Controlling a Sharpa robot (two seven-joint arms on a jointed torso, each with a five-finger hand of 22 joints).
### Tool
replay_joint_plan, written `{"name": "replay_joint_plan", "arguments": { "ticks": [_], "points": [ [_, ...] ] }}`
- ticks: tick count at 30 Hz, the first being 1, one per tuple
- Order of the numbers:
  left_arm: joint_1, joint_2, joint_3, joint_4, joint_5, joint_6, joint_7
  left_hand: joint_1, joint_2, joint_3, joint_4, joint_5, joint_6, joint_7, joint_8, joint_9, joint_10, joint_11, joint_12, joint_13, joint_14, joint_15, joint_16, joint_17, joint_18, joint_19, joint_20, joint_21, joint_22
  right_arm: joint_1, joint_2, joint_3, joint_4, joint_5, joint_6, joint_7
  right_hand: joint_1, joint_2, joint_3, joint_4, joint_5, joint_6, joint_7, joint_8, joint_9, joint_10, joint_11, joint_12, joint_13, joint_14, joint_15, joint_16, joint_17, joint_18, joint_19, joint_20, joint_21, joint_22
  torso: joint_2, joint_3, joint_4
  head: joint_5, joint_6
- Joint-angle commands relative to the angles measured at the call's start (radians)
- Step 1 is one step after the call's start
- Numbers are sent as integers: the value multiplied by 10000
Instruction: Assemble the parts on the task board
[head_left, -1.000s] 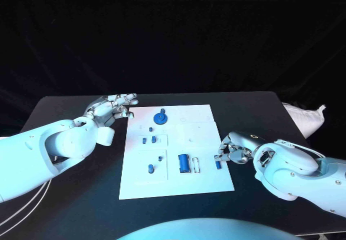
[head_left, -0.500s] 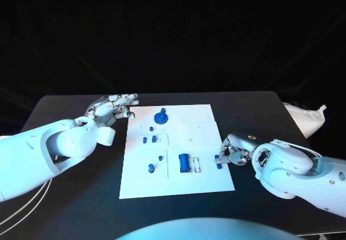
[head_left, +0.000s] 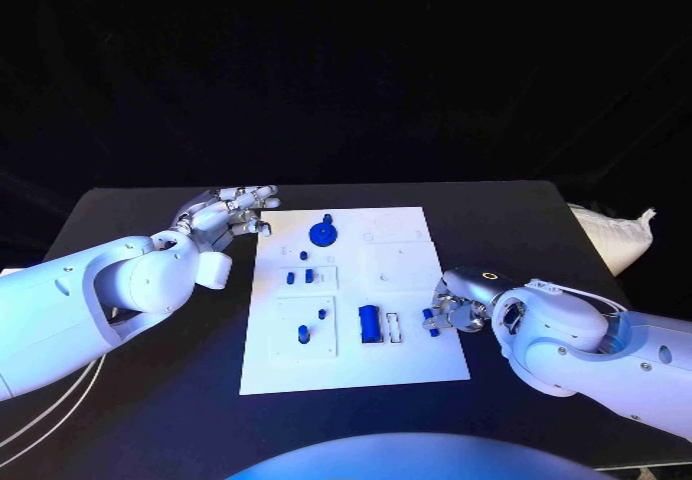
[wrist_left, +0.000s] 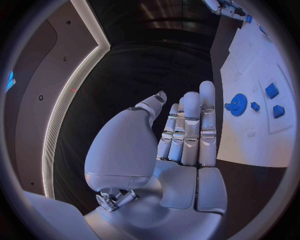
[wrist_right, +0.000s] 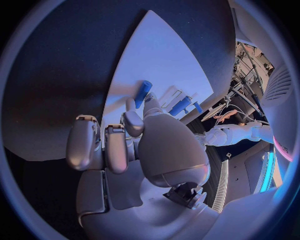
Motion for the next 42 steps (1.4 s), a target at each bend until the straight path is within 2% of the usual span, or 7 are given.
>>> {"name": "replay_joint_plan", "arguments": {
  "ticks": [1, 10, 18, 24, 29, 35, 42],
  "points": [
    [0, 16, 2, 15, -50, 214, 20, 93, 37, -36, 2, -8, -50, -6, 39, -14, -80, -18, 53, 17, -84, 0, 40, -11, 190, 49, 4, -37, -10, -100, 100, -41, -63, -935, 619, -53, 383, 78, 127, -216, -286, 72, -37, -54, -10, -21, -74, -48, -20, 582, -86, 21, 52, -84, 19, -45, 11, 33, -6, -6, 8, -2, -29],
    [0, 23, 2, 14, -72, 224, -12, 123, 55, -80, -2, -7, -69, -1, 47, -13, -118, -12, 93, 20, -100, 4, 50, -34, 191, 55, 9, -66, -29, -276, 413, -77, -164, -2740, 1609, -32, 1472, 66, 945, -955, -756, 170, -43, -172, -13, -94, -96, -182, -67, 613, -106, 130, 276, -121, 73, -77, 90, 211, -17, -7, 15, 19, -67],
    [0, 16, 2, 10, -86, 232, -35, 123, 55, -80, -2, -7, -69, -1, 47, -13, -118, -12, 93, 20, -100, 4, 50, -34, 191, 55, 9, -66, -29, -378, 480, -100, -175, -3037, 1841, -33, 1560, 27, 1500, -1178, -147, 296, -24, -285, -44, -105, -100, -255, -92, 613, -92, 143, 325, -121, 67, -66, 86, 221, -18, -6, -12, 32, -63],
    [-1, 19, 2, 12, -102, 258, -53, 123, 55, -80, -2, -7, -69, -1, 47, -13, -118, -12, 93, 20, -100, 4, 50, -34, 191, 55, 9, -66, -29, -391, 440, -101, -110, -2222, 1027, -61, 1201, 35, 2021, -1041, 857, 315, -65, -378, -48, -58, -119, -287, -107, 614, -110, 138, 333, -113, 67, -81, 78, 204, -7, 5, -9, 46, -56],
    [-4, 19, 2, 9, -120, 278, -68, 137, 61, -86, -7, -4, -74, 0, 49, -13, -128, -12, 101, 20, -104, 5, 51, -39, 191, 56, 10, -73, -33, -389, 352, -87, 58, -1219, -441, -59, 902, -18, 2737, -891, 1495, 241, -49, -462, -23, -69, -124, -386, -161, 613, -117, 125, 330, -107, 63, -110, 66, 183, -11, -3, 9, 26, -51],
    [-10, 27, 2, 13, -169, 321, -98, 163, 63, -91, -20, -2, -83, 1, 49, -13, -142, -12, 109, 20, -111, 5, 52, -45, 192, 56, 11, -80, -38, -344, 273, -38, 331, -413, -1683, -7, 343, -785, 4463, -809, 1810, 278, -26, -499, 96, 13, -109, -351, -105, 626, -112, 141, 388, -117, 79, -97, 82, 223, -5, -3, 21, 61, -51],
    [-13, 28, 2, 28, -238, 362, -128, 180, 65, -94, -30, 0, -91, 3, 48, -14, -156, -9, 113, 19, -116, 6, 53, -50, 192, 55, 11, -87, -41, -274, 294, 0, 613, 736, -2087, -38, -257, -1319, 5714, -875, 1838, 292, -32, -488, 257, 72, -92, -325, -53, 630, -105, 134, 403, -112, 80, -90, 79, 231, -7, -10, 0, 88, -66]
  ]
}}
